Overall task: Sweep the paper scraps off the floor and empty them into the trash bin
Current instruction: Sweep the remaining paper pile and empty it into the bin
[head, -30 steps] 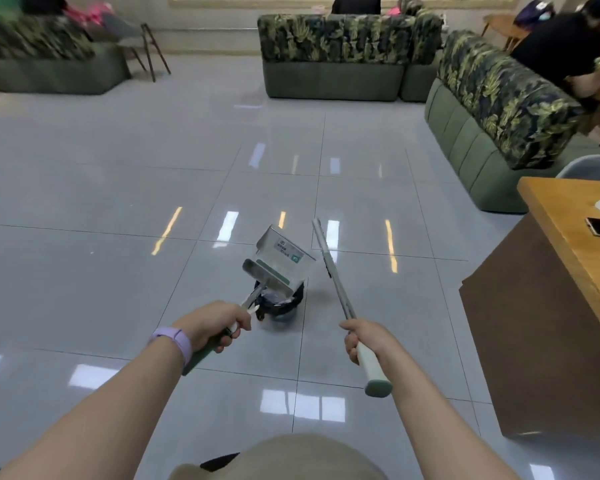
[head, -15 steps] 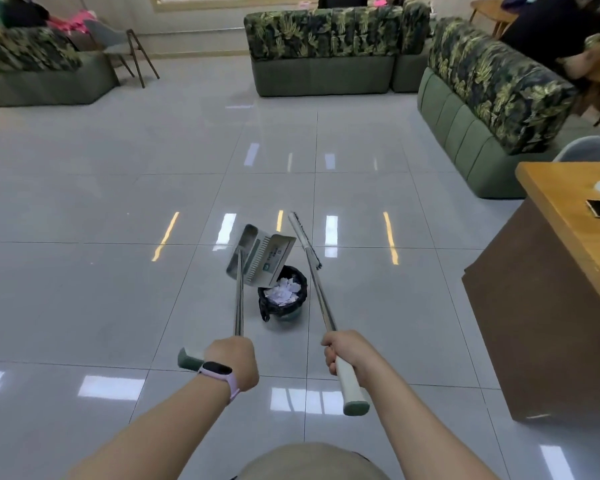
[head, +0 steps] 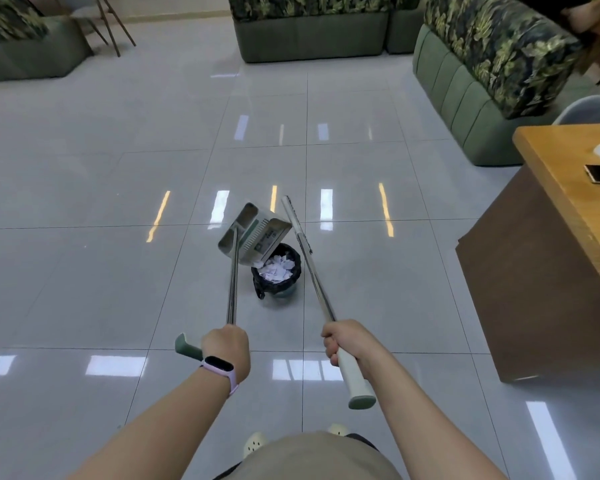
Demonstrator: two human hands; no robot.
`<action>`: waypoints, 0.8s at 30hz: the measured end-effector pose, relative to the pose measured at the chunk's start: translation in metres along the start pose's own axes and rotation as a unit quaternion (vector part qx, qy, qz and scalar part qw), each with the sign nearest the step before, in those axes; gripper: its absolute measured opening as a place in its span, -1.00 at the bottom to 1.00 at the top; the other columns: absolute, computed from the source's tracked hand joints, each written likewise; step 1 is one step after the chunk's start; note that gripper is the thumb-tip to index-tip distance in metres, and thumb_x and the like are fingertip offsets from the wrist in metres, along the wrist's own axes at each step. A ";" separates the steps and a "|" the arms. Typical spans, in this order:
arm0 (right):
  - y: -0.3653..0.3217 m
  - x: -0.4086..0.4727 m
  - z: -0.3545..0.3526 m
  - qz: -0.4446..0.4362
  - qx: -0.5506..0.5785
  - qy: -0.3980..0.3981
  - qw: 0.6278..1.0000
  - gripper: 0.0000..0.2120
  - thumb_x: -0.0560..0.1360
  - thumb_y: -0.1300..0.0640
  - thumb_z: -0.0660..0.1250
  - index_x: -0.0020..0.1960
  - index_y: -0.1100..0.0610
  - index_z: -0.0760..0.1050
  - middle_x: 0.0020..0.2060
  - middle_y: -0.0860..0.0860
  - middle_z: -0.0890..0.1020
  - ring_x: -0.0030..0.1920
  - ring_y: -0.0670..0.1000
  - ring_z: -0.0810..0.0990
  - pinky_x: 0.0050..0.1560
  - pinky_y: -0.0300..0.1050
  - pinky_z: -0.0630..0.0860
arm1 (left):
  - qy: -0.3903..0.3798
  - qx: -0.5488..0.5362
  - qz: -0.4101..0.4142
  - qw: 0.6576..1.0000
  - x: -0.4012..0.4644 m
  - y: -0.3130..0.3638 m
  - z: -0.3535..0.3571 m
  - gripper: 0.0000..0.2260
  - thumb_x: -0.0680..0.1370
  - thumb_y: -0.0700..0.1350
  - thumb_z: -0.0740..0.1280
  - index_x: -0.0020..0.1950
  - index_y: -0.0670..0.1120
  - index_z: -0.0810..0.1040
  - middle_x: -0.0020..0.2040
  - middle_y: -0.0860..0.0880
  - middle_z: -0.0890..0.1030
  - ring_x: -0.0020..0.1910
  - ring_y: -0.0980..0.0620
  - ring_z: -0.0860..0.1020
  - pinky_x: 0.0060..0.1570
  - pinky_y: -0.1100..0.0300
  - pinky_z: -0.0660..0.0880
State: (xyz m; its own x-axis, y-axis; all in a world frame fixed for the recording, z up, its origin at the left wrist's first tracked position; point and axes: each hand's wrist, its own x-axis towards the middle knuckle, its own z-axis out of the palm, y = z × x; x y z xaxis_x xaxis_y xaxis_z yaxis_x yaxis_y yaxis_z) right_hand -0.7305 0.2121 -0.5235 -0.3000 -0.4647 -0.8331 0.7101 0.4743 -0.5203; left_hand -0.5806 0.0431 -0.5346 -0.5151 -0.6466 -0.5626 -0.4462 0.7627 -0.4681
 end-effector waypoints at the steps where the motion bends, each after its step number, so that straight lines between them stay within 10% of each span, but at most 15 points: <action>1: -0.001 -0.001 -0.002 -0.002 0.002 -0.002 1.000 -0.84 0.49 0.34 0.21 -0.23 0.17 0.32 -0.50 0.06 0.33 -0.55 -0.03 0.25 -0.59 -0.25 0.28 | 0.003 -0.001 -0.001 1.000 0.001 -0.001 -0.002 -0.81 0.58 -0.15 0.28 0.18 -0.09 0.56 0.07 0.00 0.63 0.09 -0.01 0.65 0.03 0.18 0.57; 13: -0.001 -0.020 -0.009 -0.016 0.043 -0.016 0.999 -0.82 0.49 0.35 0.18 -0.21 0.14 0.28 -0.46 0.04 0.33 -0.56 -0.08 0.25 -0.54 -0.29 0.21 | 0.048 0.026 -0.015 0.998 0.006 -0.008 -0.032 -0.83 0.63 -0.09 0.22 0.15 -0.07 0.55 0.09 -0.01 0.62 0.04 0.01 0.65 -0.19 0.22 0.43; 18: -0.003 -0.029 -0.015 -0.019 0.059 -0.018 0.998 -0.80 0.50 0.35 0.17 -0.24 0.14 0.28 -0.47 0.03 0.33 -0.56 -0.08 0.25 -0.55 -0.29 0.20 | 0.018 -0.225 -0.013 0.974 0.010 -0.029 -0.051 -0.84 0.53 -0.01 0.27 -0.07 -0.07 0.55 -0.12 -0.02 0.63 -0.19 -0.05 0.60 -0.20 0.21 0.50; 20: -0.004 -0.032 -0.020 -0.021 0.067 -0.019 0.997 -0.78 0.50 0.34 0.18 -0.26 0.13 0.27 -0.48 0.02 0.33 -0.56 -0.08 0.24 -0.55 -0.29 0.21 | -0.019 -0.452 -0.020 0.892 0.014 -0.046 -0.065 -0.87 0.48 -0.10 0.34 -0.16 -0.15 0.48 -0.25 -0.07 0.59 -0.40 -0.05 0.48 -0.36 0.23 0.40; 24: -0.004 -0.035 -0.035 -0.022 0.108 -0.027 0.994 -0.76 0.51 0.33 0.18 -0.28 0.11 0.27 -0.49 0.01 0.33 -0.58 -0.09 0.24 -0.59 -0.29 0.23 | -0.138 -0.797 -0.027 0.587 0.022 -0.093 -0.085 -0.92 0.46 -0.24 0.34 -0.17 -0.17 0.44 -0.43 -0.02 0.37 -0.58 0.07 0.25 -0.53 0.30 0.20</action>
State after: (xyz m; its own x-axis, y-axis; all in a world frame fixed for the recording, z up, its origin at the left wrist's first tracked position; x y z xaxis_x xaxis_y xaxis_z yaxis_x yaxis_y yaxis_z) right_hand -0.7449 0.2532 -0.4988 -0.3032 -0.5245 -0.7956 0.8191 0.2833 -0.4989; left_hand -0.6128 -0.0426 -0.4453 -0.4286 -0.4755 -0.7683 -0.6873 -0.3803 0.6188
